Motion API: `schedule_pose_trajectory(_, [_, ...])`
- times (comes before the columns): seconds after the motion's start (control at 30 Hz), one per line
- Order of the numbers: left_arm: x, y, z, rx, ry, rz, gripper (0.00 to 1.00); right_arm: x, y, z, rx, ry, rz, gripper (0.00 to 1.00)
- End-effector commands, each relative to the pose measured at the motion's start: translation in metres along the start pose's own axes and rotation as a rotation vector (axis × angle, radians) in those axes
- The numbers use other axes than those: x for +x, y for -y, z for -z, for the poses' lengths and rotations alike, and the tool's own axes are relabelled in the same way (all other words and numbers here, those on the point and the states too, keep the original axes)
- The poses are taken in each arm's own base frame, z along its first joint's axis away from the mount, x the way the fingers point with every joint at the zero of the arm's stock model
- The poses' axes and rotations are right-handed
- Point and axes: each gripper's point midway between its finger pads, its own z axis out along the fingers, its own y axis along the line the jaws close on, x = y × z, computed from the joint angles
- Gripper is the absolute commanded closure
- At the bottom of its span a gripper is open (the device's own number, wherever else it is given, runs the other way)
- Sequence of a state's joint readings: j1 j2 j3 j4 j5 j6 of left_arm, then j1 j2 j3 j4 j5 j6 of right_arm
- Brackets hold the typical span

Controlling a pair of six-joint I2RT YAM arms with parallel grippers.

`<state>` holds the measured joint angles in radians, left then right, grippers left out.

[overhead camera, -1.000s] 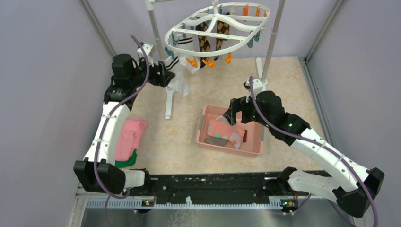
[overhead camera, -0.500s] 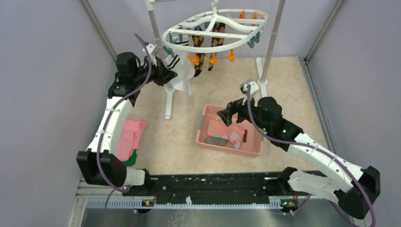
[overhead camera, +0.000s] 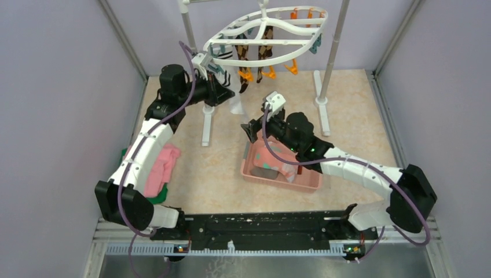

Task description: Remove the socks clipped to the hanger

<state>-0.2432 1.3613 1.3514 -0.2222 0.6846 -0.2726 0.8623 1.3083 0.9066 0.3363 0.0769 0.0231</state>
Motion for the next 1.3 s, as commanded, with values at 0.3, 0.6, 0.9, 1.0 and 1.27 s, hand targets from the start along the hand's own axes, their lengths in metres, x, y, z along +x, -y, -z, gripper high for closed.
schedule_pose_trajectory(0.3, [-0.019,0.028,-0.003,0.025,0.05,0.019,0.85,-0.087,-0.013,-0.057,-0.034,0.272,0.071,0.05])
schedule_pose_trajectory(0.6, [-0.009,0.046,0.022,0.027,0.047,0.05,0.73,-0.079,-0.011,-0.063,-0.013,0.266,0.08,0.93])
schedule_pose_trajectory(0.9, [-0.017,0.051,0.048,-0.041,0.096,0.07,0.18,-0.071,-0.002,-0.039,0.022,0.274,0.068,1.0])
schedule_pose_trajectory(1.0, [-0.036,0.05,0.057,-0.084,0.147,0.057,0.06,-0.066,-0.003,-0.037,0.018,0.253,0.072,1.0])
schedule_pose_trajectory(1.27, [-0.085,0.06,0.047,-0.019,0.224,0.011,0.03,-0.058,0.007,-0.019,0.063,0.234,0.063,1.0])
